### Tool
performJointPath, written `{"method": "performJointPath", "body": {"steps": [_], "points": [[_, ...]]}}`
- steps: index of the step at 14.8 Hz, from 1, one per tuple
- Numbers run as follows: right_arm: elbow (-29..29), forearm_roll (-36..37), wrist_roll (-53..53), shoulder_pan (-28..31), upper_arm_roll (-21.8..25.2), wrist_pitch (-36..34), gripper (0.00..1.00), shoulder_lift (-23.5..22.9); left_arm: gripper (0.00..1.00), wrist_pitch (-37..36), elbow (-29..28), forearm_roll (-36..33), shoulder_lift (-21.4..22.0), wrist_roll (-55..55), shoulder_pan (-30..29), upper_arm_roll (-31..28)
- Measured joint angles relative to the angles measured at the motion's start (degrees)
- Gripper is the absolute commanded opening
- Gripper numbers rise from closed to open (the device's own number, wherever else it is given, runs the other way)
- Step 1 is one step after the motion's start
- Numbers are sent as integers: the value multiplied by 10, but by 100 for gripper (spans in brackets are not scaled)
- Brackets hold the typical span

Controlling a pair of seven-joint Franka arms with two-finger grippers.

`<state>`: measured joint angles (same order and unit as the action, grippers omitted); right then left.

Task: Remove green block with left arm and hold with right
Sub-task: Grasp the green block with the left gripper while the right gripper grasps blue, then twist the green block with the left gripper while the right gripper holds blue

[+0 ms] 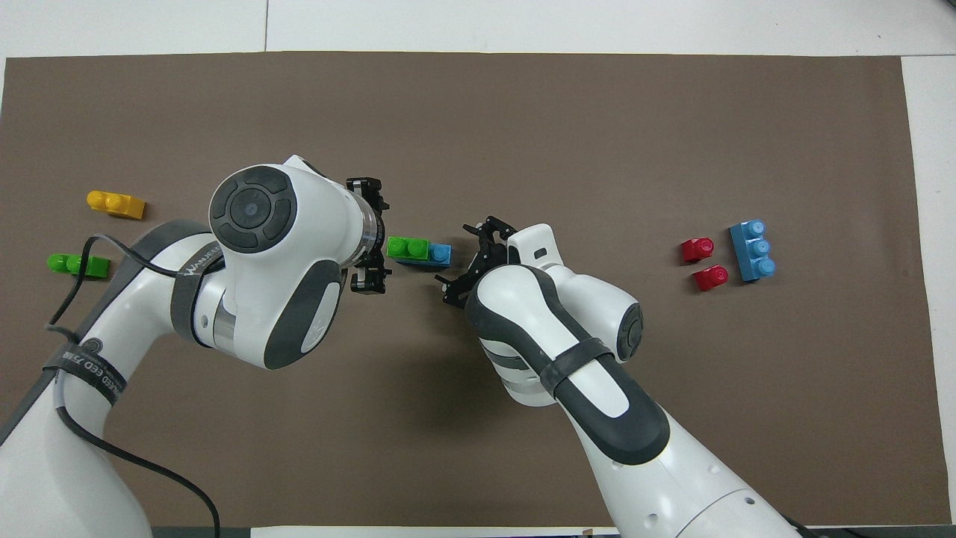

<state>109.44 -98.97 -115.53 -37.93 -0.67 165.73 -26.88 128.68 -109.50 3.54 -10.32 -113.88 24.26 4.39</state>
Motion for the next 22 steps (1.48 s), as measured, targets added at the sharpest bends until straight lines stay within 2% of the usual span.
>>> {"method": "performJointPath", "body": {"steps": [11, 14, 17, 20, 22], "points": [[-62, 0, 27, -13, -5, 21, 100, -51, 100, -1, 31, -3, -69, -27, 0, 0], [-64, 0, 46, -31, -6, 43, 80, -52, 100, -2, 31, -8, -73, -31, 0, 0], [-64, 0, 50, -36, -5, 46, 73, -54, 100, -2, 31, -10, -76, -37, 0, 0], [-64, 0, 50, -35, -3, 46, 61, -54, 100, -2, 31, -10, -77, -41, 0, 0], [-65, 0, 50, -35, -3, 46, 41, -54, 100, -2, 31, -10, -78, -42, 0, 0]]}}
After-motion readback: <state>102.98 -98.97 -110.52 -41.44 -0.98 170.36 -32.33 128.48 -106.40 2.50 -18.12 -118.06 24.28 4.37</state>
